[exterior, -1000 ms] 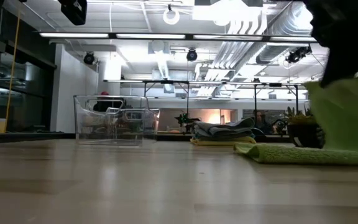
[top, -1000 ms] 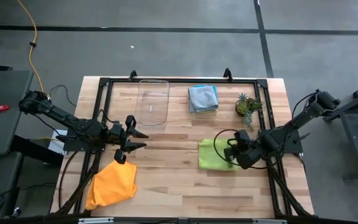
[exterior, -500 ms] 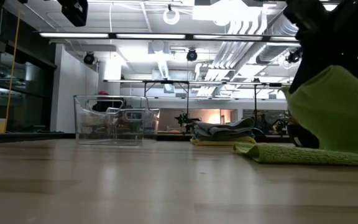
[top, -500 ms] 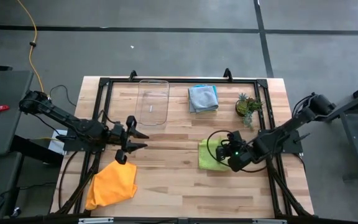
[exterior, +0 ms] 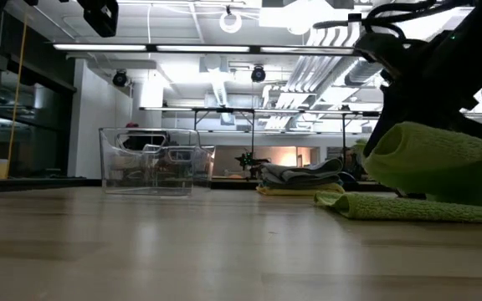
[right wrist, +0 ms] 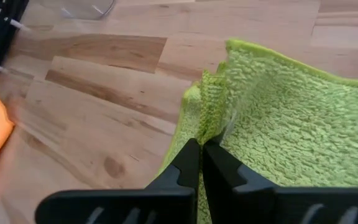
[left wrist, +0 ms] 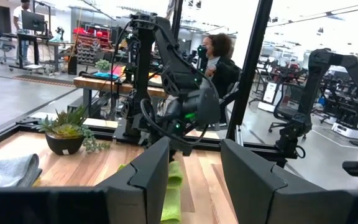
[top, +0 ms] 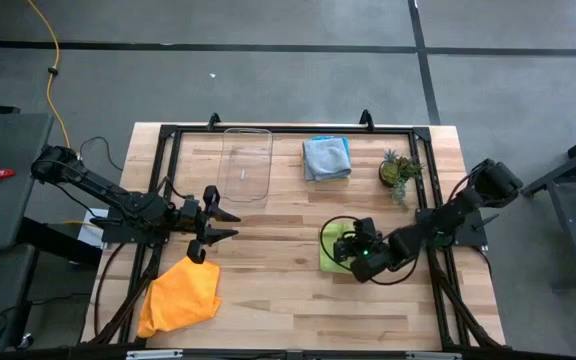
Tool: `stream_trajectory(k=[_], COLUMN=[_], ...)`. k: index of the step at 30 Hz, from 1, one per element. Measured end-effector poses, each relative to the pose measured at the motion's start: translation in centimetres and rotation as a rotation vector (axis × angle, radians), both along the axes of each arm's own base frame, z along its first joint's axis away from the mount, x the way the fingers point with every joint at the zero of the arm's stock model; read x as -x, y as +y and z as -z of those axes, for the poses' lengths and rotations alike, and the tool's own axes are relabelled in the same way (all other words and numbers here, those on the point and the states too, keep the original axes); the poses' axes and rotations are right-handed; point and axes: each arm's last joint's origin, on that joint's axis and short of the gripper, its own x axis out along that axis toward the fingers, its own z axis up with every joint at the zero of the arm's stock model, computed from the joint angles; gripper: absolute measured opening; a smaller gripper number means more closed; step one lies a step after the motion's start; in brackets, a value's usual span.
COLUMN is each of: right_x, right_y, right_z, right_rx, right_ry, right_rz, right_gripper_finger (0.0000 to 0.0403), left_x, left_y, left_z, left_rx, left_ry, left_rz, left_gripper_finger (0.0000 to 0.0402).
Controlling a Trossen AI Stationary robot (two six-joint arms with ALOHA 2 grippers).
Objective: Fold microfiber towels
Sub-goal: Fold the green microfiber cloth
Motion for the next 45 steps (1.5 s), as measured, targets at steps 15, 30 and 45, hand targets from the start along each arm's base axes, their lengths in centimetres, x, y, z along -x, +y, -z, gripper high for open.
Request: stream_trajectory(k=[15, 30, 45], right_x=[-1.0, -1.6, 1.6], right_y=[0.4, 0.3, -0.3], right_z=[1.5, 1.2, -4.9], right_rx=[0.035, 0.006, 0.227], right_ry=[-0.06, -0.11, -0.044], right_rz=[0.046, 0.057, -0.284], right_gripper_finger=[0.0, 0.0082, 0.0223], left_x=[0.0, 0.0, 0.0], left_y=[0.0, 0.0, 0.0], left_z=[0.0, 0.0, 0.0], left_rx=[0.0, 0.0, -0.001], left_ry=[-0.001, -0.001, 0.003], left_rz=[0.0, 0.0, -0.002], left_gripper_finger=[0.0138, 0.0138, 0.0138])
